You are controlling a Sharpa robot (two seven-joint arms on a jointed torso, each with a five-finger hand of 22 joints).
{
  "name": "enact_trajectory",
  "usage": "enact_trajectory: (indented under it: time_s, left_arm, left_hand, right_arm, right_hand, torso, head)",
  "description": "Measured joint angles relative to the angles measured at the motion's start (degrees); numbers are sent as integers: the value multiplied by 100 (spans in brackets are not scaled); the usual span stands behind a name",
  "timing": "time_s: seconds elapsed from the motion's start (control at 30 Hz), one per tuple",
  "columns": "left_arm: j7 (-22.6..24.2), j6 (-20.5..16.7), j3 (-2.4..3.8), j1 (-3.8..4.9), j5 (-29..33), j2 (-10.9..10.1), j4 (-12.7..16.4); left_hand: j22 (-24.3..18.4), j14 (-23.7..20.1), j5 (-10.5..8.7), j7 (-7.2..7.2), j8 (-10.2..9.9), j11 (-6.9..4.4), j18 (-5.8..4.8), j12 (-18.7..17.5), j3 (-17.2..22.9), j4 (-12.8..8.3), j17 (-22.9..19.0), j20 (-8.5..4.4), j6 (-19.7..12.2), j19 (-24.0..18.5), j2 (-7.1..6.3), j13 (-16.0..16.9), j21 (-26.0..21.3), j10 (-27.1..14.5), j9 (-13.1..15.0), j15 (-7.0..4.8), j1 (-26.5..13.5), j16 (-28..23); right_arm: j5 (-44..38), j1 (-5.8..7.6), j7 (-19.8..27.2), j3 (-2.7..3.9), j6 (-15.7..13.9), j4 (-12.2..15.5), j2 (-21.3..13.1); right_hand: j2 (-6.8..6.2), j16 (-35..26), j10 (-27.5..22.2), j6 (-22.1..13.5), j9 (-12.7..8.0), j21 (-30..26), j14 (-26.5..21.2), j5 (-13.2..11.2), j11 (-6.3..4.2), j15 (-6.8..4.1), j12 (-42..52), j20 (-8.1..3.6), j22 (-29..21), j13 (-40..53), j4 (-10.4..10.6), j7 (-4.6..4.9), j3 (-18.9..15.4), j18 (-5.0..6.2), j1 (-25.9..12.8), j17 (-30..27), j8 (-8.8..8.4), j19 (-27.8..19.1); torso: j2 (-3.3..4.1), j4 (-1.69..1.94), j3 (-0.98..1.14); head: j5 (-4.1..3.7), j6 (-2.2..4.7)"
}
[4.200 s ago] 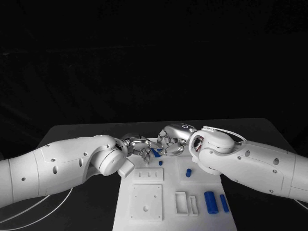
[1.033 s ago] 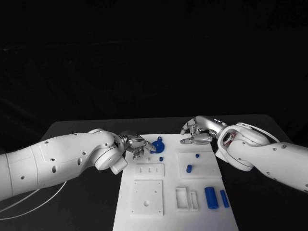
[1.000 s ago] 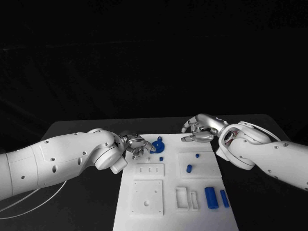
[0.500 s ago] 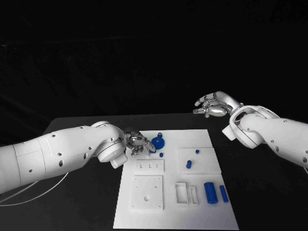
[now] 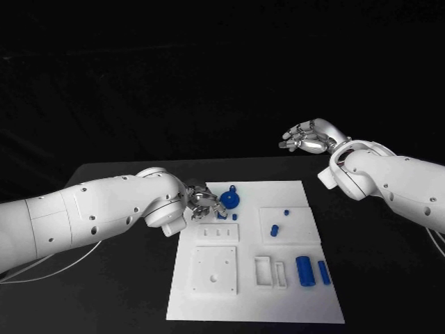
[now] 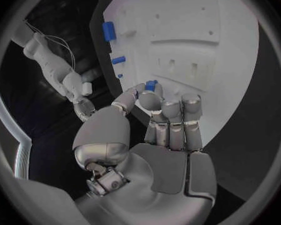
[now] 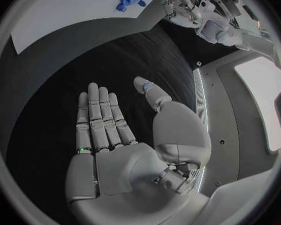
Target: Assemble the parts on the task board
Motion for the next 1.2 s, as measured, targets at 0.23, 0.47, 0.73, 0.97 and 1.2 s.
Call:
enact_trajectory:
  time_s: [0.23,0.47,0.73,0.97,1.2]
  left_arm:
    - [-4,10,-90,0,-68,-7,86]
    - [12,-18,-190,-1,-217,-77,201]
    - [38,-152,-255,-4,-337,-155,310]
    - [56,-233,-287,-5,-513,-164,358]
    - [60,-256,-304,-15,-631,-163,368]
  left_hand:
    - [18,0,12,0,-22,1,-1,87,183,11,-4,7,0,33,5,87,25,-1,229,0,-174,68]
    - [23,1,-113,0,-66,1,-1,115,315,-2,-21,-1,0,41,28,132,48,-1,500,0,-267,107]
    - [29,2,-921,0,-134,2,-1,160,558,167,-52,-1,1,41,22,215,47,-2,500,1,-272,157]
    - [28,3,-977,0,-155,2,-1,181,543,186,-52,-1,0,41,13,228,47,-2,502,2,-282,174]
    - [33,22,-981,-1,-186,2,-1,220,543,187,-52,-1,1,41,7,250,47,-2,585,1,-288,201]
  right_arm:
    - [85,1,49,0,49,-126,94]
    - [134,1,80,-1,85,-152,111]
    - [159,1,93,-1,114,-174,115]
    - [170,1,98,-1,127,-162,116]
    - [176,1,98,-1,144,-154,124]
  right_hand:
    - [-1,-44,40,0,-34,-26,0,0,0,0,-84,39,14,-179,1,0,-31,1,0,-49,0,-46]
    - [-2,-77,60,0,-57,-25,0,26,20,0,-97,31,21,-261,0,-1,-31,1,1,-59,0,-71]
    - [-2,-95,72,1,-70,-46,-17,61,32,16,-110,51,27,-318,14,-1,-49,1,2,-73,0,-91]
    - [-2,-114,102,1,-83,-46,-17,82,20,16,-132,72,26,-357,0,-1,-63,1,2,-80,0,-112]
    - [-2,-136,101,2,-95,-68,-22,115,20,21,-132,72,32,-397,0,-2,-62,2,2,-86,22,-112]
  torso:
    - [-5,1,3]
    - [-29,10,7]
    - [-38,15,7]
    - [-32,10,4]
    - [-31,7,4]
  head:
    - [5,-54]
    - [8,-112]
    - [25,-149]
    - [40,-168]
    - [48,-202]
